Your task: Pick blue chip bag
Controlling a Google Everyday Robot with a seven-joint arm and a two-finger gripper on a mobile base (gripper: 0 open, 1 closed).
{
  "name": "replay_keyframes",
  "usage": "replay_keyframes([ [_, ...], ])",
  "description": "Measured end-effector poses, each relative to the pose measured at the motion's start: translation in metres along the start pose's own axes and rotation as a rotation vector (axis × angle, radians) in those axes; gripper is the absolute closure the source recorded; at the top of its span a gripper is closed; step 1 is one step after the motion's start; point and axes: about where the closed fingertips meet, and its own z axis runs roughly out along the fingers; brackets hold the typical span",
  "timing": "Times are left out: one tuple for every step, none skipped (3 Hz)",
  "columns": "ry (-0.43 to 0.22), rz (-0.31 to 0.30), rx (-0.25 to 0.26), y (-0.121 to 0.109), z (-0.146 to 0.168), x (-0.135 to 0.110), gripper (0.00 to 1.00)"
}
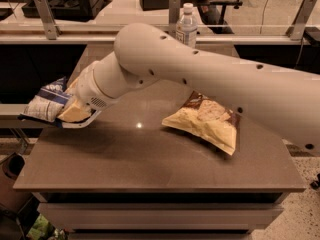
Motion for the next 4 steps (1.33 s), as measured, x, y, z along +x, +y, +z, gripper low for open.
replay_keyframes([
  [-0.048, -0.042, 0.041, -0.02, -0.029, -0.009, 1.0],
  [-0.093, -0.074, 0.094, -0.038, -0.064, -0.018, 1.0],
  [-0.143, -0.103, 0.154, -0.06, -0.105, -0.028, 1.0],
  [-0.144, -0.104, 0.156, -0.06, -0.106, -0.029, 1.0],
])
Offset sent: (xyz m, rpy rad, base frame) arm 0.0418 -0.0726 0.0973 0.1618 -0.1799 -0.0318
